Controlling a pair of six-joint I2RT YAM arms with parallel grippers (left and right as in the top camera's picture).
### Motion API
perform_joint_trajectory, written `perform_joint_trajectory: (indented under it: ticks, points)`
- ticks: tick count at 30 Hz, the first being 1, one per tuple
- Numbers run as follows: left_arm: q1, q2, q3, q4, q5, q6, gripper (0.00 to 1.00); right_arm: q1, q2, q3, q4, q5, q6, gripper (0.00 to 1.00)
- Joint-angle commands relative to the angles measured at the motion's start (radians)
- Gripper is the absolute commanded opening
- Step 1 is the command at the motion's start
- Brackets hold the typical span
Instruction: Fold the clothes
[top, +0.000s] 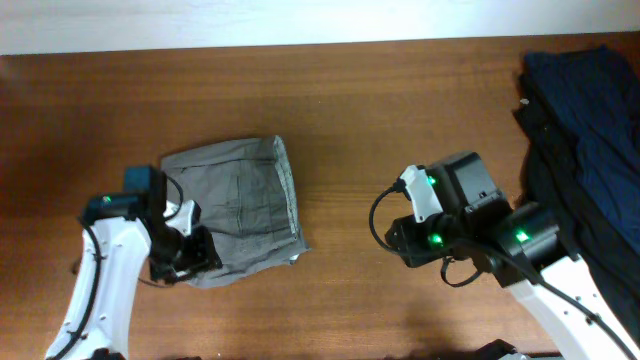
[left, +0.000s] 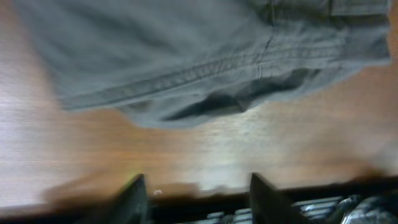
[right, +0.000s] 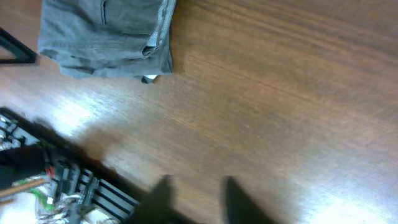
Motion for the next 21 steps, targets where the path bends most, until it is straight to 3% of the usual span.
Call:
perform_joint_trajectory:
  ticks: [1,3,5,10,16,18,21]
  points:
    - [0.003,-0.01,-0.11,0.056,0.082,-0.083,0.23,0.003,0.04,0.002,0.046,-0.114,-0.106,0.06]
    - [0.003,-0.01,-0.149,0.101,0.088,-0.093,0.1,0.003,0.076,-0.018,0.184,-0.291,-0.203,0.04]
    - [0.003,-0.01,-0.169,0.129,0.088,-0.094,0.01,0.004,0.134,-0.028,0.317,-0.344,-0.182,0.04]
    - [0.003,-0.013,-0.183,0.144,0.088,-0.105,0.01,0.018,0.365,-0.028,0.628,-0.414,-0.031,0.04]
    - [0.003,-0.038,-0.179,0.308,0.084,-0.104,0.01,0.139,0.748,-0.027,1.025,-0.505,0.117,0.04]
    - [0.003,-0.038,-0.179,0.344,0.061,-0.104,0.01,0.168,0.824,-0.027,1.104,-0.495,0.146,0.04]
    - [0.003,-0.037,-0.185,0.391,-0.042,-0.105,0.01,0.187,0.93,-0.027,1.101,-0.312,0.287,0.04]
